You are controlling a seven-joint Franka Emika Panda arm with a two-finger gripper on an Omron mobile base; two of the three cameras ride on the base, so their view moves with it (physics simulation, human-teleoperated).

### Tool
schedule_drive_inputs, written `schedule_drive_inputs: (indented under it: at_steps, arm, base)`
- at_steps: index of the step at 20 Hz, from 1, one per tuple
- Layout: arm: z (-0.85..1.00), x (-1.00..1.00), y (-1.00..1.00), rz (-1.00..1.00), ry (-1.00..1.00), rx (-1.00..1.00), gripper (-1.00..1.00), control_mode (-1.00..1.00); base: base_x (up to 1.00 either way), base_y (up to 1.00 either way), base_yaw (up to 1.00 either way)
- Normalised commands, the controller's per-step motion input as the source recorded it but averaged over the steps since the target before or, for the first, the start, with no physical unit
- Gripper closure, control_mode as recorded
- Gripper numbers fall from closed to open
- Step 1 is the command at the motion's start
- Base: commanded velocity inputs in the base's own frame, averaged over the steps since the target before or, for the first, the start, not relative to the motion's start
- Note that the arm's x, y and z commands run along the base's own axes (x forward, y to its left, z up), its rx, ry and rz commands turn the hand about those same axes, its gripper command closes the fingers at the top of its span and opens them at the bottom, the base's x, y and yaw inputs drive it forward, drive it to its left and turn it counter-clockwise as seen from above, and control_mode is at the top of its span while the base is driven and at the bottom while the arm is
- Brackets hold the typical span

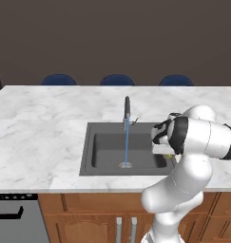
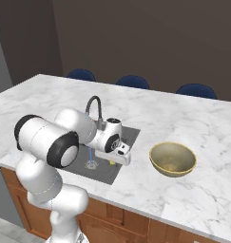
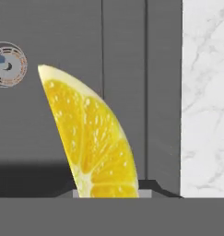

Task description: Turn on the sink faucet. Then move the lemon wedge from the counter to the sink. Turn off the sink. Move the vegetable from the sink to the pot next to the stove. Finally move the pot to the front left burner.

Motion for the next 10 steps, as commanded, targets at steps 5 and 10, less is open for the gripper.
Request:
schedule_drive_inputs:
  at_steps: [5,10]
  arm:
    - [0.0,0.5,0.65,0.1,0.0,0.03,1.0,-1.0]
    - [-0.06,0.55,0.25,0.09,0.0,0.02,1.0,-1.0]
  base:
    - [0.0,0.0,0.0]
    - [0.0,0.0,0.0]
